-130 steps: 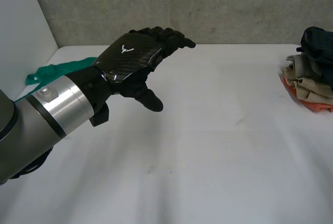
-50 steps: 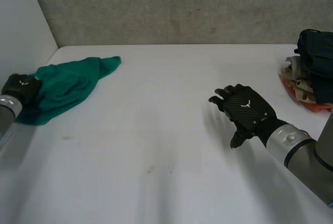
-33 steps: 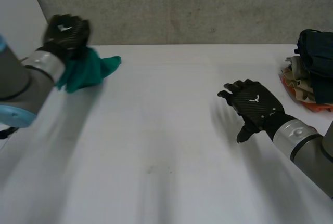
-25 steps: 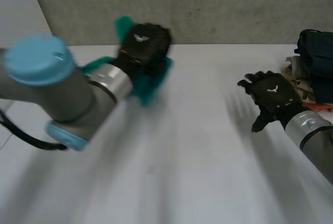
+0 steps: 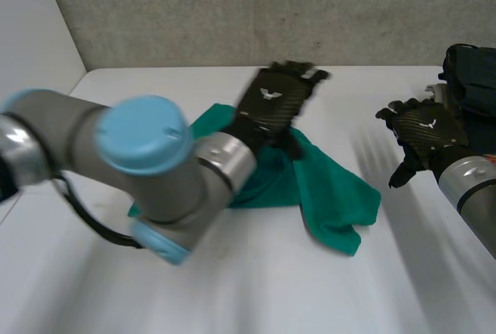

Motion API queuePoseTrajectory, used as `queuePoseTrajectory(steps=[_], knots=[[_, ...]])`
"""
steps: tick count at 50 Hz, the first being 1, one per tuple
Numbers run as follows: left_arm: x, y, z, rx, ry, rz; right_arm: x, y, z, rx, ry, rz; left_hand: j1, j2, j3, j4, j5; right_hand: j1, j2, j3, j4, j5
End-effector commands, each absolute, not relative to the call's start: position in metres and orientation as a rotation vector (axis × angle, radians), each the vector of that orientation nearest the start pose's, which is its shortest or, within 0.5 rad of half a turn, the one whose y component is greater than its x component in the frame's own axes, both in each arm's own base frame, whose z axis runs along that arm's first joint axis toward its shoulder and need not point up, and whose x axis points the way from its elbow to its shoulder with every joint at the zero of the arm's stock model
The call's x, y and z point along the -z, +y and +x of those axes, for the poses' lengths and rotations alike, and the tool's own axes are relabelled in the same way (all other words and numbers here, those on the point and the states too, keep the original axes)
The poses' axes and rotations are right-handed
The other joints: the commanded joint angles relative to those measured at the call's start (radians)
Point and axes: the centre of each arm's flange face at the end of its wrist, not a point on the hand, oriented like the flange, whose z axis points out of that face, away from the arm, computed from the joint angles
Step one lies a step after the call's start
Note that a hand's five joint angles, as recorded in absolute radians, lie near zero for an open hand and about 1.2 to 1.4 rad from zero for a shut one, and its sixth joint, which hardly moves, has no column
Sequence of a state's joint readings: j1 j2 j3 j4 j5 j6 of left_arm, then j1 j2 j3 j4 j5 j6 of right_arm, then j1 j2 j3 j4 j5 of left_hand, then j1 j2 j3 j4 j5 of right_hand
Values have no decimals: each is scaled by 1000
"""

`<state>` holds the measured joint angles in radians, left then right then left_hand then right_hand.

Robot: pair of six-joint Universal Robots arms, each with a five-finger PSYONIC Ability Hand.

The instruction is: Fold the laundry.

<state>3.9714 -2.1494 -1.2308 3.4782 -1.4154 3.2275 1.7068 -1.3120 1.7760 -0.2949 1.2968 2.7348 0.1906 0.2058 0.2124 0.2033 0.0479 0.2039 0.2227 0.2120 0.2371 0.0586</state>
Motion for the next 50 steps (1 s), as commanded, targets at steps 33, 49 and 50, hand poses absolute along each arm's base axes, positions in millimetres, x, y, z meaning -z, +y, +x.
queuePoseTrajectory(steps=[33, 49, 50], knots=[[-122, -296, -265, -1891, -2259, -1126, -144, -249, 303, 1733, 1946, -1795, 462, 447, 440, 449, 430, -29, -48, -37, -63, -59], [-127, -308, -279, -1999, -2202, -1310, -165, -258, 294, 1822, 1962, -1785, 1206, 1190, 1184, 1193, 1174, 1192, 1174, 1184, 1159, 1163], [-133, -308, -279, -2020, -2193, -1300, -167, -260, 291, 1830, 1970, -1784, 1206, 1190, 1184, 1193, 1174, 1192, 1174, 1184, 1159, 1163]])
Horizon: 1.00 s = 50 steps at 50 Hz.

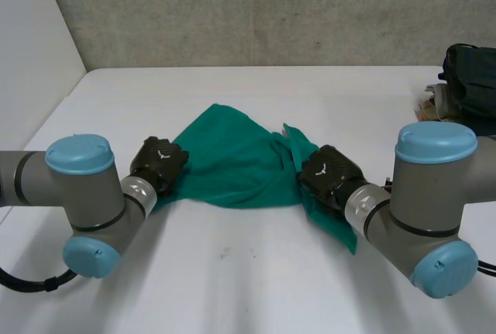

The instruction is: Fold the laundry.

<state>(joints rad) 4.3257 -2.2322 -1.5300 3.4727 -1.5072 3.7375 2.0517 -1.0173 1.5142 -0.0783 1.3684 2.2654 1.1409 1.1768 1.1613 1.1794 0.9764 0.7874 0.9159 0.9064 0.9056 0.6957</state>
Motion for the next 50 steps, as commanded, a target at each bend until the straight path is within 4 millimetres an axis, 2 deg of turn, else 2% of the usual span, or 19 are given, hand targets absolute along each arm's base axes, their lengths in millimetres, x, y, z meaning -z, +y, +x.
queuePoseTrajectory(steps=[1, 2, 5, 9, 10, 12, 13, 15, 16, 18, 22, 23, 27, 33, 39, 42, 43, 46, 50], knots=[[-141, -309, -279, 1904, 2024, 1198, -169, -262, 288, 1837, 1979, -1784, 255, 219, 235, 217, 245, 609, 480, 490, 491, 526], [-158, -310, -279, 1951, 1983, 1163, -174, -266, 281, 1849, 1999, -1789, 255, 219, 235, 217, 245, 609, 480, 490, 491, 526], [-181, -310, -278, 2012, 1934, 1121, -186, -271, 265, 1842, 2041, -1821, 255, 219, 235, 217, 245, 609, 480, 490, 491, 526], [-212, -308, -278, 2104, 1854, 1077, -200, -261, 250, 1728, 2098, -1905, 255, 219, 235, 217, 245, 609, 480, 490, 491, 526], [-225, -308, -278, 2144, 1825, 1055, -202, -248, 242, 1579, 2136, -1980, 255, 219, 235, 217, 245, 609, 480, 490, 491, 526], [-234, -308, -278, 2172, 1808, 1034, -201, -234, 233, 1402, 2162, -2055, 255, 219, 235, 217, 245, 609, 480, 490, 491, 526], [-244, -307, -279, 2208, 1790, 1012, -198, -221, 226, 1214, 2175, -2114, 255, 219, 235, 217, 245, 609, 480, 490, 491, 526], [-248, -307, -279, 2220, 1784, 1004, -198, -209, 216, 1009, 2187, -2147, 255, 219, 235, 217, 245, 609, 480, 490, 491, 526], [-251, -308, -279, 2233, 1779, 992, -200, -209, 214, 992, 2190, -2146, 255, 219, 235, 217, 245, 380, 252, 261, 262, 297], [-255, -309, -280, 2249, 1772, 983, -203, -214, 213, 1032, 2195, -2120, 255, 219, 235, 217, 245, -98, -227, -217, -217, -181], [-263, -306, -288, 2288, 1744, 991, -213, -240, 220, 1324, 2185, -2034, 255, 219, 235, 217, 245, -393, -522, -512, -512, -476], [-265, -305, -289, 2295, 1739, 991, -222, -254, 223, 1484, 2193, -1951, 255, 219, 235, 217, 245, -458, -587, -577, -576, -541], [-272, -301, -295, 2326, 1715, 999, -243, -278, 230, 1784, 2169, -1691, 255, 219, 235, 217, 245, -473, -602, -592, -591, -556], [-288, -290, -299, 2375, 1673, 998, -266, -295, 240, 1913, 2102, -1445, 255, 219, 235, 217, 245, -561, -690, -680, -680, -644], [-300, -280, -299, 2408, 1644, 997, -228, -310, 288, 1772, 1987, -1479, 255, 219, 235, 217, 245, -582, -710, -701, -700, -665], [-307, -271, -300, 2428, 1627, 1002, -218, -313, 303, 1747, 1945, -1487, 255, 219, 235, 217, 245, -582, -711, -701, -700, -665], [-312, -267, -300, 2443, 1613, 1003, -206, -316, 311, 1719, 1929, -1492, 255, 219, 235, 217, 245, -582, -711, -701, -700, -665], [-320, -259, -299, 2463, 1595, 1001, -190, -322, 319, 1674, 1893, -1498, 255, 219, 235, 217, 245, -582, -711, -701, -700, -665], [-334, -248, -298, 2496, 1563, 998, -155, -323, 335, 1555, 1798, -1520, 255, 219, 235, 217, 245, -579, -708, -698, -697, -662]])
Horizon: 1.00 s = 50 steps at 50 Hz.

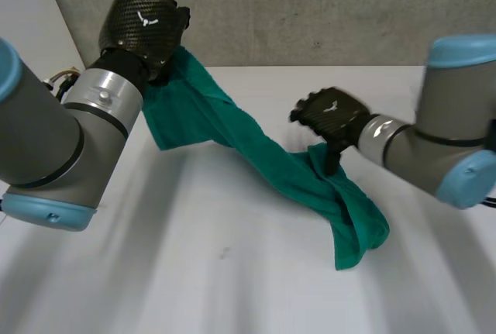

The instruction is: Fold the laundry.

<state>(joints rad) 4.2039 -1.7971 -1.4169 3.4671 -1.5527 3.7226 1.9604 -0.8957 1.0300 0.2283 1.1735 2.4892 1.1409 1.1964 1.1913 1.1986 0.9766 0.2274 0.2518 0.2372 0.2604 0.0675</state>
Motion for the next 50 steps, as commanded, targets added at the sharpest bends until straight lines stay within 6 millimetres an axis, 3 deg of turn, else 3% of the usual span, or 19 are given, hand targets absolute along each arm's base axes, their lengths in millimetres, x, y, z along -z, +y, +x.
queuePoseTrajectory(steps=[1, 5, 7, 9, 10, 11, 15, 16, 20, 24, 28, 31, 34, 35, 38, 40, 44, 47, 50], knots=[[-339, -244, -297, 2510, 1550, 995, -149, -321, 338, 1533, 1784, -1526, 255, 200, 205, 198, 245, -19, -43, -29, -52, -34], [-345, -241, -296, 2525, 1527, 989, -128, -314, 347, 1451, 1765, -1541, 255, 200, 205, 198, 245, 22, -3, 12, -11, 7], [-345, -241, -296, 2525, 1524, 989, -125, -315, 347, 1444, 1778, -1540, 255, 200, 205, 198, 245, 188, 164, 178, 155, 174], [-347, -243, -297, 2529, 1516, 986, -132, -324, 349, 1509, 1767, -1534, 255, 200, 205, 198, 245, 953, 928, 943, 920, 938], [-348, -244, -296, 2530, 1514, 983, -139, -329, 351, 1550, 1757, -1526, 255, 200, 205, 198, 245, 1167, 1142, 1157, 1134, 1152], [-348, -245, -296, 2527, 1514, 981, -147, -336, 352, 1604, 1758, -1508, 255, 200, 205, 198, 245, 1169, 1144, 1159, 1136, 1154], [-358, -252, -297, 2552, 1471, 952, -203, -377, 346, 1975, 1810, -1217, 255, 200, 205, 198, 245, 1169, 1145, 1159, 1136, 1154], [-361, -254, -297, 2560, 1460, 941, -234, -385, 341, 2119, 1770, -1055, 255, 200, 205, 198, 245, 1169, 1145, 1159, 1136, 1154], [-378, -270, -298, 2592, 1401, 874, -314, -389, 319, 2412, 1531, -769, 255, 200, 205, 198, 245, 1169, 1145, 1159, 1136, 1154], [-400, -285, -289, 2621, 1325, 777, -365, -378, 292, 2636, 1348, -614, 255, 200, 205, 198, 245, 1169, 1145, 1159, 1136, 1154], [-406, -290, -286, 2645, 1274, 729, -380, -358, 275, 2674, 1331, -601, 255, 200, 205, 198, 245, 1169, 1145, 1159, 1136, 1154], [-387, -296, -289, 2610, 1330, 761, -367, -351, 269, 2618, 1409, -645, 255, 200, 205, 198, 245, 1169, 1145, 1159, 1136, 1154], [-357, -302, -292, 2548, 1423, 818, -333, -341, 268, 2461, 1555, -753, 255, 200, 205, 198, 245, 1169, 1145, 1159, 1136, 1154], [-348, -303, -292, 2526, 1454, 836, -312, -333, 269, 2353, 1638, -815, 255, 200, 205, 198, 245, 1169, 1145, 1159, 1136, 1154], [-303, -306, -296, 2424, 1599, 920, -286, -318, 268, 2204, 1745, -885, 255, 200, 205, 198, 245, 1169, 1145, 1159, 1136, 1154], [-265, -304, -297, 2323, 1717, 994, -257, -301, 266, 2065, 1847, -976, 255, 200, 205, 198, 245, 1169, 1145, 1159, 1136, 1154], [-210, -296, -296, 2163, 1878, 1096, -209, -277, 262, 1888, 1993, -1152, 255, 200, 205, 198, 245, 1169, 1145, 1159, 1136, 1154], [-187, -291, -293, 2088, 1944, 1134, -174, -268, 259, 1778, 2082, -1272, 255, 200, 205, 198, 245, 1169, 1145, 1159, 1136, 1154], [-174, -287, -291, 2045, 1992, 1153, -159, -266, 258, 1728, 2111, -1320, 255, 200, 205, 198, 245, 1169, 1145, 1159, 1136, 1154]])
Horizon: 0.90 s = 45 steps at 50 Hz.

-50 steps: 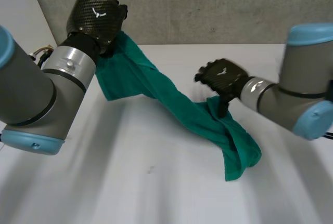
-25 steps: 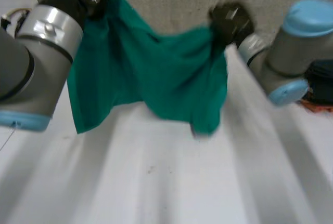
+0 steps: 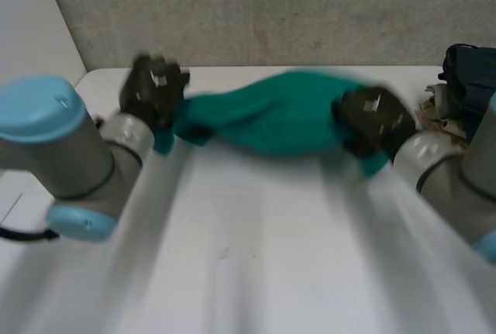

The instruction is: Fold the laundry.

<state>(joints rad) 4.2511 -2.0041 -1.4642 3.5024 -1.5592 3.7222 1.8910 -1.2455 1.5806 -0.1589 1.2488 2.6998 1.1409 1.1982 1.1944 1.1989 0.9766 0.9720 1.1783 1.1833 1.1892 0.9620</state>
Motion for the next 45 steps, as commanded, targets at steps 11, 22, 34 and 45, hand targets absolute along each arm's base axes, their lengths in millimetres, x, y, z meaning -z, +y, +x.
queuePoseTrajectory(steps=[11, 22, 34, 45], knots=[[-193, -282, -285, 2086, 1956, 1117, -169, -281, 246, 1761, 2167, -1181, 255, 198, 202, 197, 245, -491, -697, -702, -708, -655], [-203, -275, -281, 2110, 1945, 1103, -202, -297, 195, 1507, 2449, -632, 255, 198, 202, 197, 245, -538, -744, -749, -755, -702], [-200, -278, -275, 2089, 1959, 1083, -154, -304, 165, 1219, 2554, -480, 255, 198, 202, 197, 245, -464, -671, -676, -681, -629], [-202, -276, -274, 2096, 1963, 1076, -130, -301, 178, 1096, 2469, -429, 255, 198, 202, 197, 245, -236, -442, -447, -453, -400]])
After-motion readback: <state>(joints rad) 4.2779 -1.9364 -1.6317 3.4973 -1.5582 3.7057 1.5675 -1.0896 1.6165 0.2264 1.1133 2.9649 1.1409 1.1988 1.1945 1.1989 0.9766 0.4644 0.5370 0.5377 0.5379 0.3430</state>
